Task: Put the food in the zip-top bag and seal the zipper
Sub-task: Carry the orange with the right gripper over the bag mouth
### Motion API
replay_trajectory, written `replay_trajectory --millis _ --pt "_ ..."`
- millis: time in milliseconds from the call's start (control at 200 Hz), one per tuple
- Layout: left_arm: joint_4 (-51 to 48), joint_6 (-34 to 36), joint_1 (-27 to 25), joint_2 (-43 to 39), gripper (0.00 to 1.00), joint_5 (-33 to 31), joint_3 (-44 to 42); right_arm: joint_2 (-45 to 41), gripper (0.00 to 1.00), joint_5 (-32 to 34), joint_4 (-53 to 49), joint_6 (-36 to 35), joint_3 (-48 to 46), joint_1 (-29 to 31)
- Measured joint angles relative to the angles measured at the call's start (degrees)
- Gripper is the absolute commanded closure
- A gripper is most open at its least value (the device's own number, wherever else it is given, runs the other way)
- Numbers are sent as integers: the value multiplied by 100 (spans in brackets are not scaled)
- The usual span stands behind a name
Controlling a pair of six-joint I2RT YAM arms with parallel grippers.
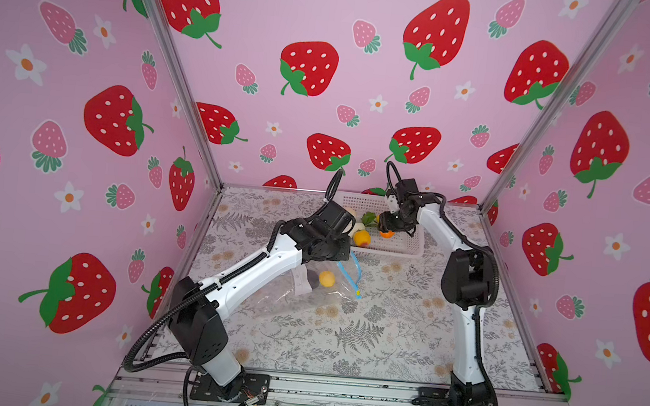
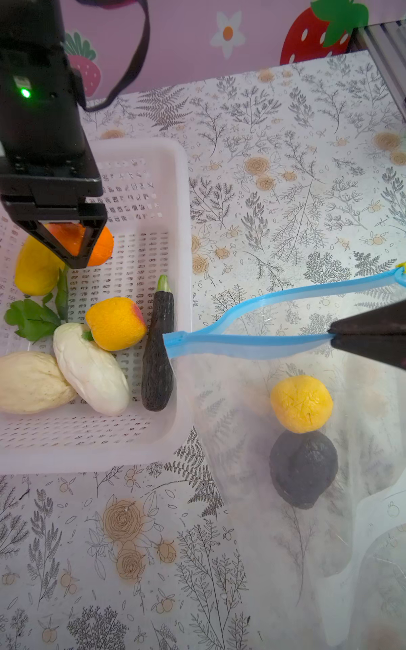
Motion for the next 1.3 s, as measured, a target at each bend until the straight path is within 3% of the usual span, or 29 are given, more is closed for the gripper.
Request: replay_trajectory --millis 235,670,920,1300 --pt "2 -17 0 0 100 2 -2 -909 40 -435 313 149 -953 0" --pt "2 -20 0 0 100 92 -2 -3167 43 -1495 1810 507 -3816 210" --pt "2 -22 0 0 100 103 -2 -3386 44 -1947 2544 680 -4745 791" --pt "-2 -39 0 0 100 85 -2 -3209 44 -2277 3206 769 -4813 1456"
